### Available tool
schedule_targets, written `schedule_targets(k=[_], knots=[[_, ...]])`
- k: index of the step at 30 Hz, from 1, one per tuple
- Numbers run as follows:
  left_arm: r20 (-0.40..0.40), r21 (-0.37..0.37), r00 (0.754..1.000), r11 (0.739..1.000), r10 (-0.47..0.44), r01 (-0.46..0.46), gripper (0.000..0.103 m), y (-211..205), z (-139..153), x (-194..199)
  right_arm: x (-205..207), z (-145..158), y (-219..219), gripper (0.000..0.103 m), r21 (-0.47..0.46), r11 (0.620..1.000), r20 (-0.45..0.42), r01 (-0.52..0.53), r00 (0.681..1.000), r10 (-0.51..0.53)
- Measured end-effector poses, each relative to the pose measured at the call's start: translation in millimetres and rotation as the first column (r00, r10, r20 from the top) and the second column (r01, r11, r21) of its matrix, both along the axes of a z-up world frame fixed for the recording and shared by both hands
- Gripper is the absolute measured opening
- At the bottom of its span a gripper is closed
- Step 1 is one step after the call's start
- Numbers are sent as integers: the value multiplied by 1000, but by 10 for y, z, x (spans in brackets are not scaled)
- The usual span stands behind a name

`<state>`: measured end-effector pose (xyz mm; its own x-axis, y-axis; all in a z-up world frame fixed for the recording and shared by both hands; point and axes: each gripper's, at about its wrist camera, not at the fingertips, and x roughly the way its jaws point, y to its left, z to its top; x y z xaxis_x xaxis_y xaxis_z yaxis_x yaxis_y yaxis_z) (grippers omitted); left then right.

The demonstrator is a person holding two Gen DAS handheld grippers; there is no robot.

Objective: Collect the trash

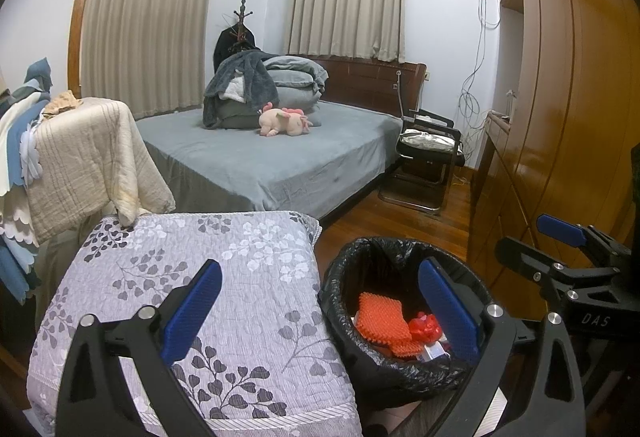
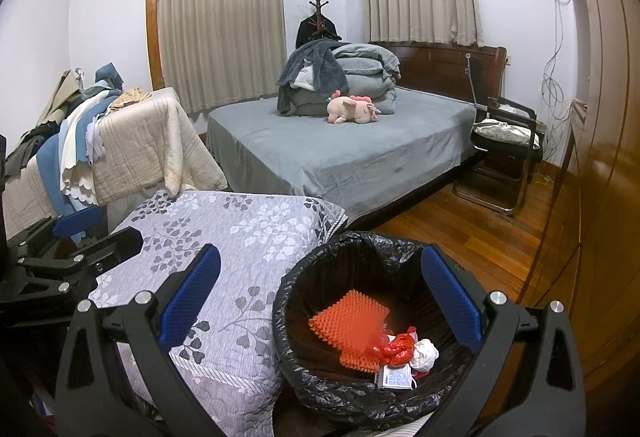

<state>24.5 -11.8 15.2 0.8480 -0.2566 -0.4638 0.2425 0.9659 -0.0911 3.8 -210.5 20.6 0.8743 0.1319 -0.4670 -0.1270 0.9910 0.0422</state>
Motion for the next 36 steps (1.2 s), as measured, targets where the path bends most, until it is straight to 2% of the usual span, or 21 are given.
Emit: schedule_targets(k=[36], knots=[[-2, 1, 1000, 1000, 0, 0, 97, -1, 1, 5, 10, 4, 26, 98, -1, 1000, -3, 0, 1000, 0]])
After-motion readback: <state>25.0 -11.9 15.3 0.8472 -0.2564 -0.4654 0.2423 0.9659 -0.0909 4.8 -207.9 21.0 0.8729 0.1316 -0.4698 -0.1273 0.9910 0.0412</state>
